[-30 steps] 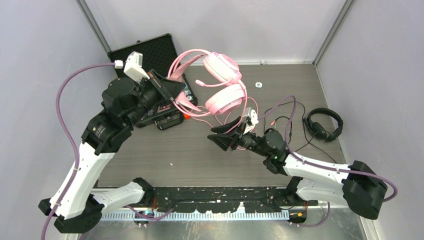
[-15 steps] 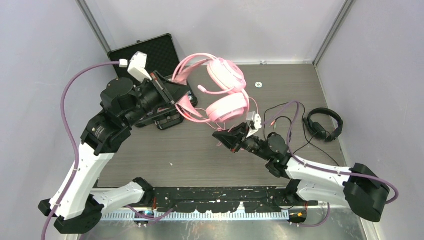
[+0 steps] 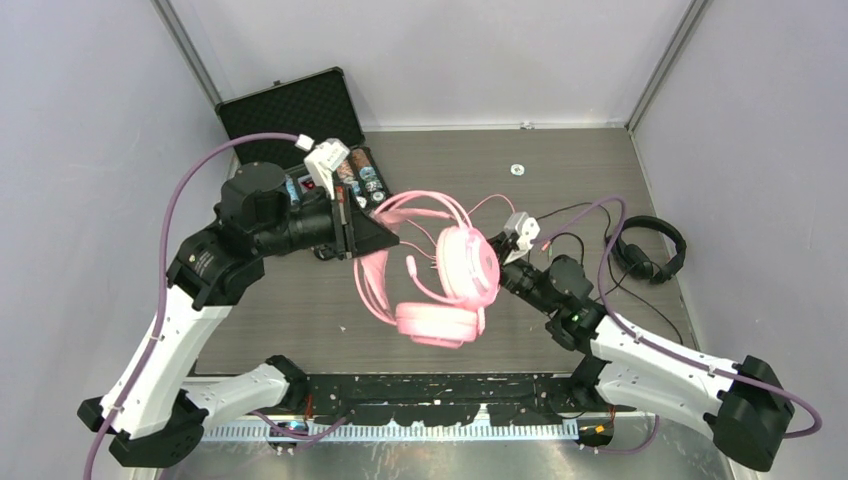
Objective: Wrap the headphones
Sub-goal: Wrap the headphones cable around the headphones.
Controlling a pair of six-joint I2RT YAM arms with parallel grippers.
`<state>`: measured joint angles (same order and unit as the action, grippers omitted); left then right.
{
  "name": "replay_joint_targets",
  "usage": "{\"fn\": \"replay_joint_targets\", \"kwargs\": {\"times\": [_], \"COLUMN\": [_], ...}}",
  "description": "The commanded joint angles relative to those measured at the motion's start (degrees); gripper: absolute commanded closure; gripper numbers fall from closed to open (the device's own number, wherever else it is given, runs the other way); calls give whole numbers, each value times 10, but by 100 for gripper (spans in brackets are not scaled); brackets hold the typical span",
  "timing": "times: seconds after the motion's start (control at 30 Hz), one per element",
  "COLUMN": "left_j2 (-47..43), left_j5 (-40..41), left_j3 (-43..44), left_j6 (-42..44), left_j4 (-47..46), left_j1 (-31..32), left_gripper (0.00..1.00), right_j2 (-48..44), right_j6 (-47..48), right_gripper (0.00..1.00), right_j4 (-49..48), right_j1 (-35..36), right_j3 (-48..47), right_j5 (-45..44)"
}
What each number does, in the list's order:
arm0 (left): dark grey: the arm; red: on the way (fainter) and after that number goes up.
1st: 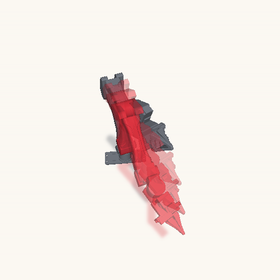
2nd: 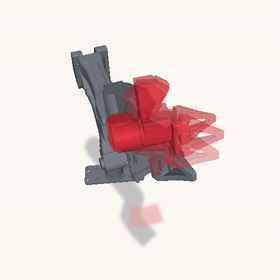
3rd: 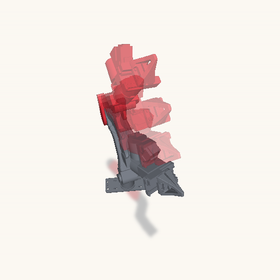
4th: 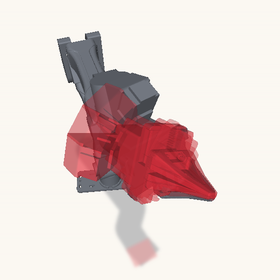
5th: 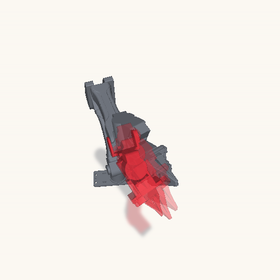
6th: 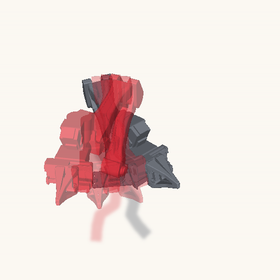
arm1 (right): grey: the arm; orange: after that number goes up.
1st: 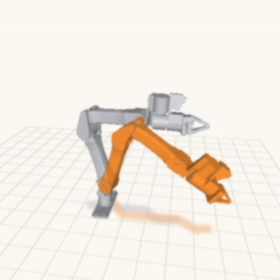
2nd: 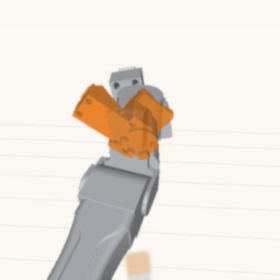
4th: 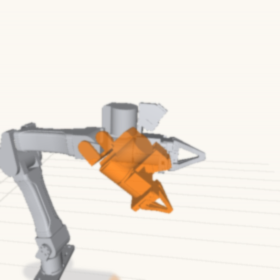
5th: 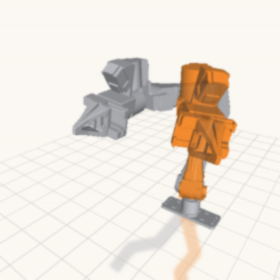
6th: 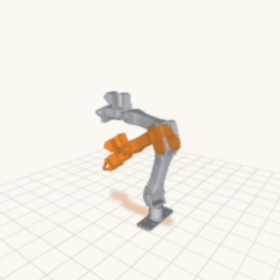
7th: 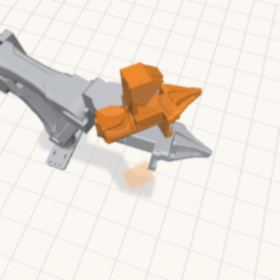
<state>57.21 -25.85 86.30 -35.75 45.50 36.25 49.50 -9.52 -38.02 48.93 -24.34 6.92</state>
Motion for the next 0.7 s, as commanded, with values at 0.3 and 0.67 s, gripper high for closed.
{"fn": "replay_joint_targets", "kwargs": {"times": [0.3,0.67], "left_j2": [34,74], "left_j5": [-102,171], "left_j3": [23,35], "left_j6": [237,373], "left_j4": [134,210], "left_j1": [0,0], "left_gripper": [100,100], "right_j2": [41,24], "right_j6": [-46,-66], "right_gripper": [100,100], "right_j4": [162,544], "right_j1": [-114,-119], "right_j3": [-156,-304], "right_j5": [87,50]}}
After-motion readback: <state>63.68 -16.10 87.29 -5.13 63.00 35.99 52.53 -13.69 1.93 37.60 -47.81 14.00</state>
